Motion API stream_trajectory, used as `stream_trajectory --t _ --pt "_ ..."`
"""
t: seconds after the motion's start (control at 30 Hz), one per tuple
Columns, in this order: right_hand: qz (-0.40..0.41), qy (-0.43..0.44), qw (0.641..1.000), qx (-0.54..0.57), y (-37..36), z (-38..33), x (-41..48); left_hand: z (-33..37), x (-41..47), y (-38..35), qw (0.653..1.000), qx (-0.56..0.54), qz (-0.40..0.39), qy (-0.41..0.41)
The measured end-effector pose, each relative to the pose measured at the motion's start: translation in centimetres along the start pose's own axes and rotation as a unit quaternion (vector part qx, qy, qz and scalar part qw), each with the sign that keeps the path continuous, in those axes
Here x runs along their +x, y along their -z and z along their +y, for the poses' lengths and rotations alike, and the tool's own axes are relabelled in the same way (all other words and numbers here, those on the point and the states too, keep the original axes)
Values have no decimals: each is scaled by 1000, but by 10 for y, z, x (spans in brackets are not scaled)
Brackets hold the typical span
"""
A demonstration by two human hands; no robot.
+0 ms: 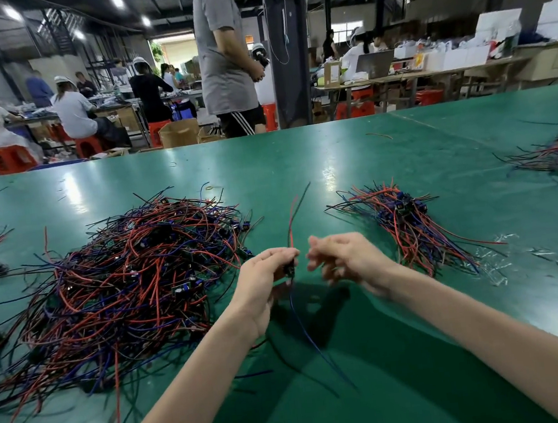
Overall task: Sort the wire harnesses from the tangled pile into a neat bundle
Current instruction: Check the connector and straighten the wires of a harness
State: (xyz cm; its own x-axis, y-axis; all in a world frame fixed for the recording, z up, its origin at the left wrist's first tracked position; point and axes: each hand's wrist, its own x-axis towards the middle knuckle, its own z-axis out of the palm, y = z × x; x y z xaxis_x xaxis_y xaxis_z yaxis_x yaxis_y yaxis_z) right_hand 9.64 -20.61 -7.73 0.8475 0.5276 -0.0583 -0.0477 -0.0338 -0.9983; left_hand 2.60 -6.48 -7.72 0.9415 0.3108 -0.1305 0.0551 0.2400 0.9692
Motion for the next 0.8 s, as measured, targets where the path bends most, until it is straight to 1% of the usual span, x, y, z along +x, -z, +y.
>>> stream_trajectory --t 0.1,0.17,0.47,0.53,0.6,0.67,0.73,0.8 --pt "-128 -18 990 -53 -18 3 -13 1 0 2 999 18 27 -2" --pt "-170 -13 983 -70 -24 5 -18 2 0 3 999 7 31 13" --pt "-108 -23 993 -40 -28 17 -13 6 0 6 996 -49 -1 69" --pt "-108 -18 994 -32 -27 16 -13 7 1 7 995 -77 -8 69" --pt "-113 -13 993 -11 -26 15 -13 11 1 8 992 -105 4 65" --pt "-130 -15 991 -2 -25 12 -14 17 2 11 986 -155 20 59" --pt "-147 -14 989 -15 -24 10 -14 21 3 14 978 -204 27 44" --pt "-152 1 987 -47 -23 8 -15 24 4 16 976 -213 31 20"
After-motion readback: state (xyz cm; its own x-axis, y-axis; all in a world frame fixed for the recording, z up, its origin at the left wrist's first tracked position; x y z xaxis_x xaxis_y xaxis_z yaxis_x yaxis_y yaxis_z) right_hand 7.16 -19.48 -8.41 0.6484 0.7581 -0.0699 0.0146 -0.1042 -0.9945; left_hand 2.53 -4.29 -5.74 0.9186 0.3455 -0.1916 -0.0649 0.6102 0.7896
